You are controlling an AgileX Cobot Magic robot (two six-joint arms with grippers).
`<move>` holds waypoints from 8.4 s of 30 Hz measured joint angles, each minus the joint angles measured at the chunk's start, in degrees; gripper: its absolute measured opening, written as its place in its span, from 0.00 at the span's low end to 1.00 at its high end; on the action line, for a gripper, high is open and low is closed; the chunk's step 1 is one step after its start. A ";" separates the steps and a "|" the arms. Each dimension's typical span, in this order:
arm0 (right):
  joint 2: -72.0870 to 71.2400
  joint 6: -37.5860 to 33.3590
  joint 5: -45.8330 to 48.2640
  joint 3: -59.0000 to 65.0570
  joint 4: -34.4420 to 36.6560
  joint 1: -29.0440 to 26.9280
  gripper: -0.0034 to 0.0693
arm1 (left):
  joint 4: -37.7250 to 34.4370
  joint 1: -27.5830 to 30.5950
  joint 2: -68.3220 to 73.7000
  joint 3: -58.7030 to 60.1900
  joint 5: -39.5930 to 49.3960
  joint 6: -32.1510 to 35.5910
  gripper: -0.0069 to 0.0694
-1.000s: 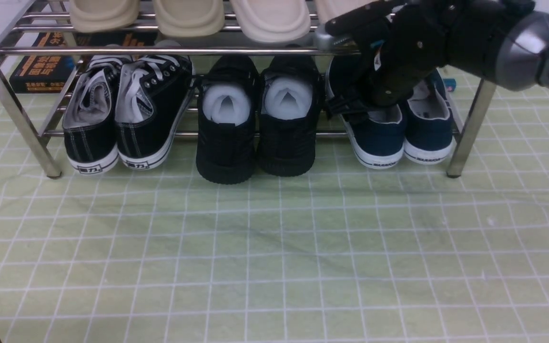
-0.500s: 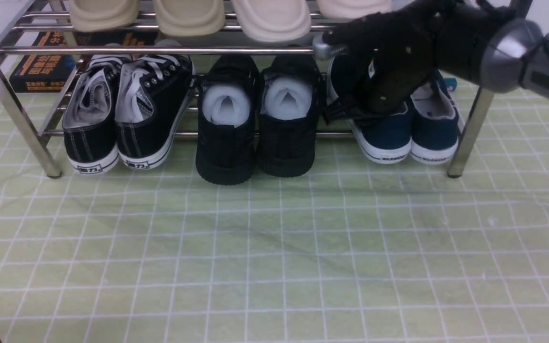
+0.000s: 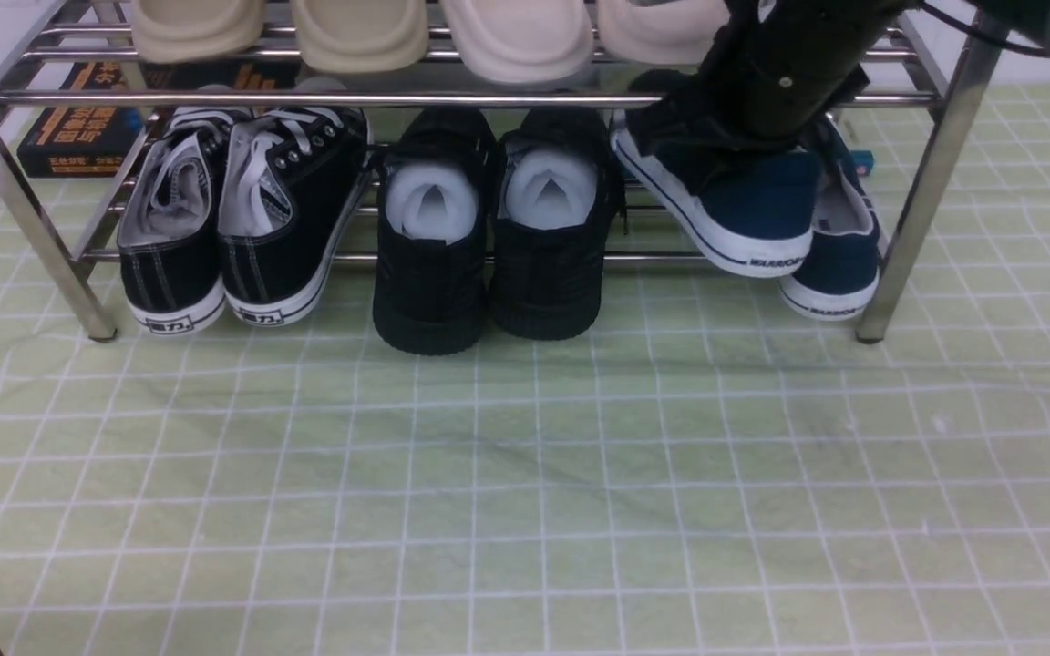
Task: Take the shoes off the shelf with your hand from the green coffee tablecloth.
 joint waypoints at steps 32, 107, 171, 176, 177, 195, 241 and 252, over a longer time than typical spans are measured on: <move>0.57 -0.96 -2.43 1.56 -7.59 0.95 0.10 | 0.00 0.00 0.00 0.00 0.00 0.00 0.41; -9.53 5.30 -0.25 14.54 -5.32 3.02 0.13 | 0.00 0.00 0.00 0.00 0.00 0.00 0.41; -7.60 11.88 3.93 13.55 -6.87 4.64 0.20 | 0.00 0.00 0.00 0.00 0.00 0.00 0.41; -13.92 14.71 3.83 20.73 -8.00 8.42 0.20 | 0.00 0.00 0.00 0.00 0.00 0.00 0.41; -15.50 15.69 3.83 22.54 -8.25 9.29 0.20 | 0.00 0.00 0.00 0.00 0.00 0.00 0.41; -26.48 35.84 -13.93 50.63 -11.26 25.07 0.21 | 0.00 0.00 0.00 0.00 0.00 0.00 0.41; -13.85 27.40 -3.16 36.13 -7.03 24.51 0.83 | 0.02 0.00 0.00 0.00 0.00 0.00 0.41; -18.00 15.61 2.65 27.35 -10.17 8.74 0.05 | 0.02 0.00 0.00 0.00 0.00 0.00 0.41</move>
